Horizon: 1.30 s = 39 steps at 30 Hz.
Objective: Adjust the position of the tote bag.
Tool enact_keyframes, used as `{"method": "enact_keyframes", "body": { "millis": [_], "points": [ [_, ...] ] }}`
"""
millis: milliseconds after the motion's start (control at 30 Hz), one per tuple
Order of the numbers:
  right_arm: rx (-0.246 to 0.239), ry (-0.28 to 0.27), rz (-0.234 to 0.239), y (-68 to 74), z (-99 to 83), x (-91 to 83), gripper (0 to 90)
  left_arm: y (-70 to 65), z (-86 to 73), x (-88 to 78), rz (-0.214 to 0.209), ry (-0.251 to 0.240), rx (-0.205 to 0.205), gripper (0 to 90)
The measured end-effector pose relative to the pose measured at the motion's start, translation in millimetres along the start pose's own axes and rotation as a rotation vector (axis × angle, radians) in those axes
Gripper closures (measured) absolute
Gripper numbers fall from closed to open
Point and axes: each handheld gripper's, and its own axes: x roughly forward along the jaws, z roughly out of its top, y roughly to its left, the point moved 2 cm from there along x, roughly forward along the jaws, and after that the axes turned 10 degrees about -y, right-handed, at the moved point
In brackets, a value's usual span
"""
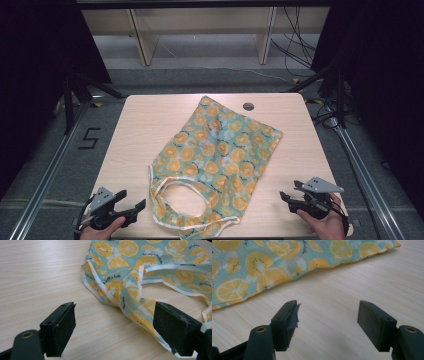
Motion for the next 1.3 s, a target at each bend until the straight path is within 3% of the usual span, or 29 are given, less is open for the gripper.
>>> {"method": "enact_keyframes", "body": {
  "millis": [200,300,333,367,400,500,533,567,633,700,733,800,933,1000,1033,1167,1233,1300],
  "points": [
    [-0.009,-0.004,-0.007,-0.2,0.0,-0.1,34.4,0.5,-0.4,0.4,-0.001,-0.006,0.003,17.1],
    [0.002,0.007,0.015,0.6,0.3,-0.2,34.3,-0.1,-0.2,1.4,0.000,-0.012,-0.002,17.2],
    [0.047,0.011,0.023,4.4,-0.2,0.1,34.3,-0.1,-0.1,1.6,-0.001,-0.011,-0.001,17.7],
    [0.049,0.010,0.025,4.7,-0.1,0.3,34.3,0.0,0.0,1.7,0.004,-0.004,0.008,18.0],
    [0.021,0.004,0.022,2.5,0.3,1.0,34.4,-0.4,0.0,2.6,-0.001,-0.003,0.010,18.8],
    [0.019,0.002,0.032,4.2,1.2,2.2,35.0,-1.7,1.6,4.3,-0.005,0.000,0.022,21.7],
    [0.022,0.010,0.051,4.7,1.7,1.9,35.3,-1.3,2.0,5.2,-0.008,-0.002,0.025,21.9],
    [0.055,0.011,0.040,8.6,1.5,1.7,35.8,-1.1,1.9,6.1,-0.013,-0.005,0.020,22.3],
    [0.011,-0.006,0.028,5.8,2.2,2.5,36.1,-1.8,2.1,6.7,-0.009,0.000,0.012,22.4],
    [0.005,0.008,0.061,5.8,2.8,2.8,36.5,-2.1,2.4,6.8,-0.010,0.000,0.015,22.3],
    [-0.003,0.005,0.038,5.7,3.1,1.9,36.6,-2.4,2.5,7.7,-0.015,-0.003,0.016,22.2],
    [0.007,0.010,0.062,6.5,2.9,3.0,36.7,-2.5,2.7,7.3,-0.009,0.005,0.020,22.1],
    [0.001,0.010,0.061,5.8,3.2,3.4,36.9,-2.4,2.9,8.7,-0.019,0.008,0.024,22.0],
    [0.006,0.009,0.062,6.3,3.7,4.1,36.9,-2.4,3.9,10.3,-0.018,0.013,0.038,22.1],
    [0.041,0.007,0.042,10.2,3.3,4.1,36.9,-3.2,4.0,11.7,-0.019,0.014,0.025,22.1],
    [0.017,-0.011,0.057,8.7,6.3,8.3,37.5,-2.1,7.4,18.6,-0.029,0.022,0.058,21.7],
    [0.023,-0.011,0.064,9.5,8.0,10.1,37.5,-1.9,8.9,23.7,-0.028,0.025,0.040,21.6],
    [0.063,-0.007,0.064,14.4,9.9,11.1,37.3,0.5,12.6,28.7,-0.028,0.038,0.040,21.7]
  ]
}}
